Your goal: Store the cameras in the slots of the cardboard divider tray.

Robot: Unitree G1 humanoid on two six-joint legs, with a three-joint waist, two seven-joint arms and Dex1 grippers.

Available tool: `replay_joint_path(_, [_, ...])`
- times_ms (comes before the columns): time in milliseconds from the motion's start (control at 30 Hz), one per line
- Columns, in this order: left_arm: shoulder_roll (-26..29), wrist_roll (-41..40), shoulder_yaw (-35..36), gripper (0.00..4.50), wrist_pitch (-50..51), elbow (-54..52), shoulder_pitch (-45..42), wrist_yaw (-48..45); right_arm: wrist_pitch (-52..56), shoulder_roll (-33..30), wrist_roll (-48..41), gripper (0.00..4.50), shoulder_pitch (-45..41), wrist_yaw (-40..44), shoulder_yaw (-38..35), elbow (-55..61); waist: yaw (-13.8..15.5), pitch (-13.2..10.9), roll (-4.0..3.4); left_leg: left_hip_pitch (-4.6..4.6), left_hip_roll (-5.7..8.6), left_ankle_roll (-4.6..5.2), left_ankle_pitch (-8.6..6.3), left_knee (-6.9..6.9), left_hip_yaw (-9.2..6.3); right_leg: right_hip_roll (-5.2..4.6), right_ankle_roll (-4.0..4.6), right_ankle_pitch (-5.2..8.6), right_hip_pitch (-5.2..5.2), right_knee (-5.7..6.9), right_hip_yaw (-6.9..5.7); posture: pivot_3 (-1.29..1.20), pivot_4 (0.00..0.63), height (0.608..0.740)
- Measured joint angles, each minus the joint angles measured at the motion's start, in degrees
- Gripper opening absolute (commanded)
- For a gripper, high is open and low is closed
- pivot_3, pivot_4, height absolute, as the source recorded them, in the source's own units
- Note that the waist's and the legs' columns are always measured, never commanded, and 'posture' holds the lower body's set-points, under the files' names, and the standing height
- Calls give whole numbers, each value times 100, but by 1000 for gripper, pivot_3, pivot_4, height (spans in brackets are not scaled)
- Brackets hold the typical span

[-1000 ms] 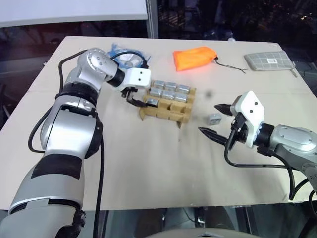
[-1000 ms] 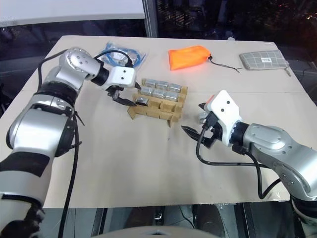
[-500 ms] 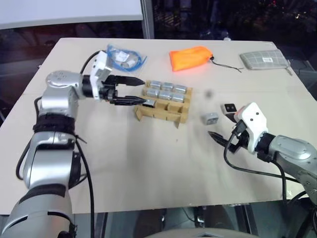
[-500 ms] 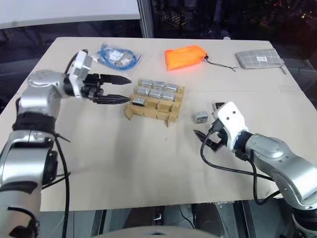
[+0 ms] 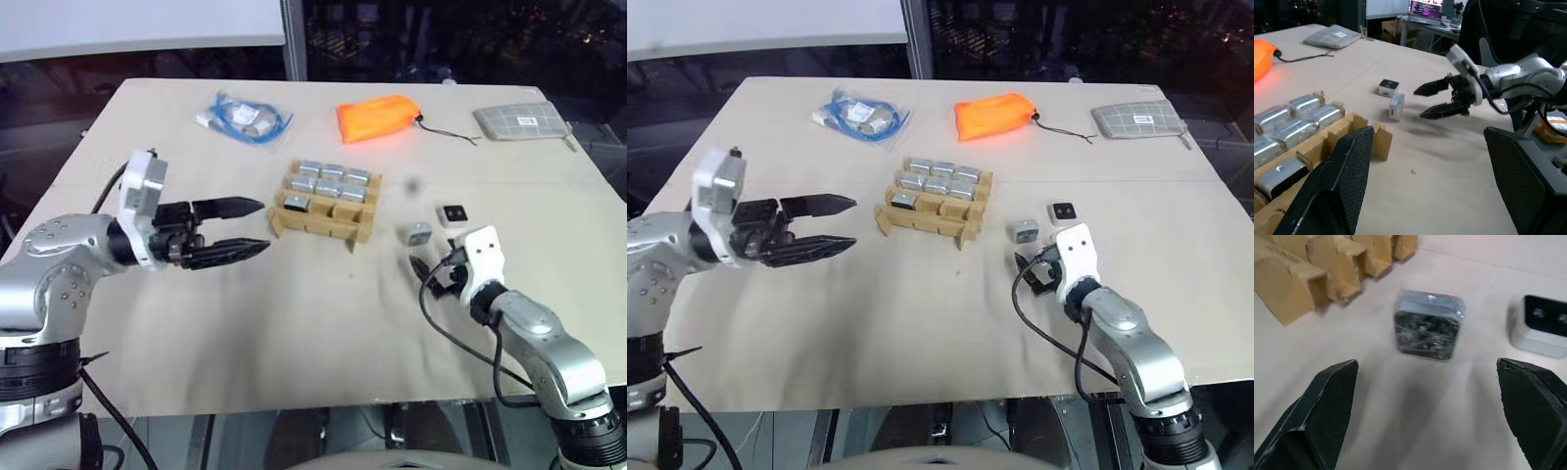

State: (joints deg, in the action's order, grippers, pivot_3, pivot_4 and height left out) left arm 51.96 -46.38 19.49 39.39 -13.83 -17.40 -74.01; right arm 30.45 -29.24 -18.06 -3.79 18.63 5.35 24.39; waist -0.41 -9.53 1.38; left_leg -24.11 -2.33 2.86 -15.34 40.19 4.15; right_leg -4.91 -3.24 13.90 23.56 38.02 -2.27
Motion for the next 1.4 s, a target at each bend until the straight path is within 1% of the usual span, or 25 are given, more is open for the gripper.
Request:
replay_joint_path(67, [21, -72, 43, 3704, 54, -87, 39, 61, -262, -392, 65, 4500, -128, 480, -77, -214, -3, -1, -2, 14, 0, 0, 0, 0, 4, 2, -1, 0, -11, -2, 2, 0, 150, 740])
replay_joint_path(133, [28, -122, 47, 3704, 110, -240, 96, 126, -549, -1005, 0, 4500, -507, 1363, -118, -646, -21, -9, -14, 24, 2, 5, -3, -2, 10, 2, -1, 0, -15, -1, 8, 0, 150, 740])
replay_joint_path(200, [31, -193, 55, 3704, 146, -386, 195, 231, -897, -1341, -39, 4500, -1118, 2239, -175, -1387, -51, -10, -15, 36, -5, 19, -11, -4, 13, 15, 0, -1, -19, -1, 14, 0, 150, 740])
replay_joint_path(233, [33, -217, 50, 3704, 150, -427, 210, 269, -992, -1380, -34, 4500, -1297, 2436, -203, -1607, -48, -10, -16, 35, -6, 19, -11, -9, 9, 18, 1, -1, -18, 0, 13, 0, 150, 740])
replay_joint_path(300, [70, -218, 77, 3704, 149, -573, 388, 328, -1278, -1410, -27, 4500, -1943, 3268, -28, -2477, -64, -13, -21, 38, -11, 18, -11, -11, 13, 26, 2, -1, -17, -2, 20, 0, 150, 740])
replay_joint_path(367, [123, -216, 101, 3704, 151, -649, 526, 379, -1496, -1406, 23, 4500, -2432, 3888, 154, -3167, -46, -18, -27, 35, -10, 16, -10, -14, 14, 25, 2, -1, -14, -4, 20, 0, 150, 740])
replay_joint_path(467, [315, -182, 175, 3704, 148, -804, 707, 467, -1927, -1163, 227, 4500, -3367, 4754, 456, -4464, -44, -24, -34, 29, -6, 8, -5, -15, 22, 21, 2, -1, -9, -9, 26, 0, 150, 740])
replay_joint_path(533, [434, -116, 260, 3704, 140, -895, 855, 518, -2204, -971, 368, 4500, -3888, 5188, 596, -5161, -44, -25, -35, 28, -6, -2, 1, -17, 23, 20, 2, -1, -9, -13, 27, 0, 150, 740])
replay_joint_path(600, [512, -92, 312, 3704, 146, -1023, 986, 577, -2502, -756, 543, 4500, -4369, 5558, 729, -5869, -38, -27, -37, 27, -5, -3, 1, -22, 23, 18, 2, -1, -7, -14, 26, 0, 150, 740])
replay_joint_path(767, [657, -50, 530, 3704, 148, -1277, 1272, 731, -3130, -354, 999, 4500, -5055, 6065, 944, -7069, -31, -30, -41, 27, -1, -6, 2, -35, 25, 10, 2, -1, -2, -15, 23, 0, 150, 740])
replay_joint_path(933, [715, -35, 716, 3704, 141, -1384, 1430, 849, -3578, -223, 1376, 4500, -5431, 6383, 1011, -7927, -46, -33, -46, 28, 2, -7, 3, -42, 27, 6, 2, -1, -1, -17, 22, 0, 150, 740])
replay_joint_path(1067, [715, -35, 734, 3704, 141, -1438, 1458, 945, -3774, -117, 1560, 4500, -5637, 6489, 1011, -8311, -58, -37, -52, 30, 2, -16, 8, -52, 27, 6, 2, -1, 3, -16, 23, 0, 150, 740])
replay_joint_path(1100, [714, -41, 736, 3780, 141, -1443, 1467, 953, -3834, -93, 1613, 3996, -5693, 6512, 1007, -8427, -56, -37, -52, 31, 4, -19, 10, -58, 27, 6, 2, -1, 5, -16, 23, 0, 150, 740])
replay_joint_path(1133, [714, -43, 736, 3780, 141, -1443, 1467, 956, -3843, -85, 1631, 3781, -5707, 6520, 1007, -8454, -55, -37, -52, 31, 4, -21, 11, -63, 27, 6, 2, -1, 7, -17, 23, 0, 150, 740])
replay_joint_path(1200, [713, -57, 750, 3780, 141, -1443, 1466, 982, -3898, -56, 1696, 2790, -5789, 6562, 1000, -8588, -57, -38, -54, 31, 5, -22, 12, -69, 29, 6, 3, -1, 10, -17, 24, 0, 150, 740])
replay_joint_path(1233, [713, -57, 757, 3780, 138, -1443, 1467, 994, -3946, -55, 1729, 2083, -5801, 6590, 987, -8621, -57, -38, -53, 32, 5, -23, 12, -73, 29, 6, 3, -1, 10, -19, 24, 0, 150, 740])
replay_joint_path(1300, [713, -57, 760, 3780, 136, -1443, 1467, 997, -3959, -51, 1754, 1434, -5801, 6617, 985, -8646, -57, -38, -54, 31, 5, -23, 12, -77, 30, 6, 3, -1, 11, -22, 24, 0, 150, 740])
replay_joint_path(1333, [713, -57, 762, 3780, 135, -1443, 1466, 997, -3968, -51, 1759, 989, -5802, 6644, 982, -8660, -58, -38, -54, 31, 5, -23, 12, -78, 30, 6, 3, -1, 11, -24, 24, 0, 150, 740])
replay_joint_path(1367, [713, -58, 762, 3780, 133, -1443, 1467, 997, -3983, -51, 1763, 697, -5802, 6665, 970, -8673, -60, -38, -54, 31, 5, -23, 12, -78, 31, 6, 3, -1, 11, -25, 24, 0, 150, 740])
replay_joint_path(1400, [713, -58, 762, 3780, 130, -1443, 1467, 996, -3984, -52, 1772, 698, -5802, 6677, 956, -8682, -59, -38, -54, 31, 5, -23, 12, -78, 31, 5, 3, -1, 11, -25, 24, 0, 150, 740])
